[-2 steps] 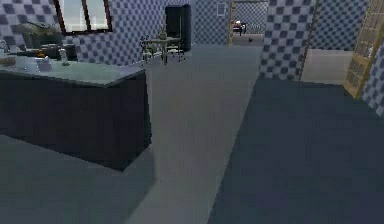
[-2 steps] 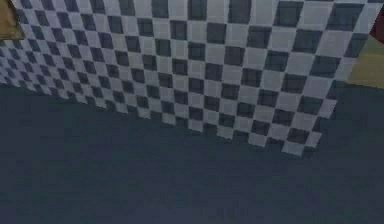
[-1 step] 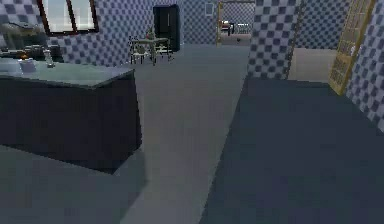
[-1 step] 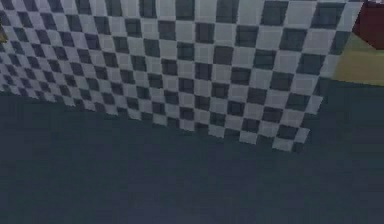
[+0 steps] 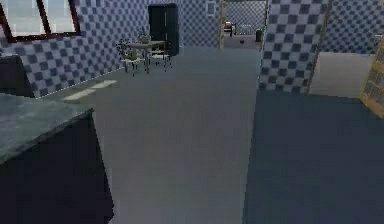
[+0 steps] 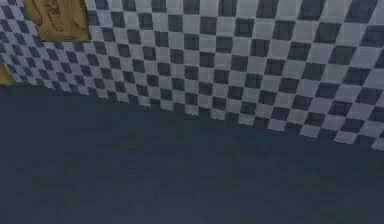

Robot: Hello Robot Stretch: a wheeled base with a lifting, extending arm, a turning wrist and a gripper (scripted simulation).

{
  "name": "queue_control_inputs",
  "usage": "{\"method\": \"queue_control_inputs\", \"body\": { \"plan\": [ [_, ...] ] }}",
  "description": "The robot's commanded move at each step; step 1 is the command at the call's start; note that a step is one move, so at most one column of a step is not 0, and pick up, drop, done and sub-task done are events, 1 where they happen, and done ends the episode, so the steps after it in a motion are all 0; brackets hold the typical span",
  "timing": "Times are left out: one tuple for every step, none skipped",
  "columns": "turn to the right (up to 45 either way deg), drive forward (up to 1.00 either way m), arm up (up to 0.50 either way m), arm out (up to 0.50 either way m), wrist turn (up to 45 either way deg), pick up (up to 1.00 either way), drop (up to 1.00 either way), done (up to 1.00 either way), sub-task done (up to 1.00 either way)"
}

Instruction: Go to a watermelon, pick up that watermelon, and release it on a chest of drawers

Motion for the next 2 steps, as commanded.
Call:
{"method": "queue_control_inputs", "body": {
  "plan": [
    [0.0,1.0,0.0,0.0,0.0,0.0,0.0,0.0,0.0],
    [0.0,0.15,0.0,0.0,0.0,0.0,0.0,0.0,0.0]
  ]
}}
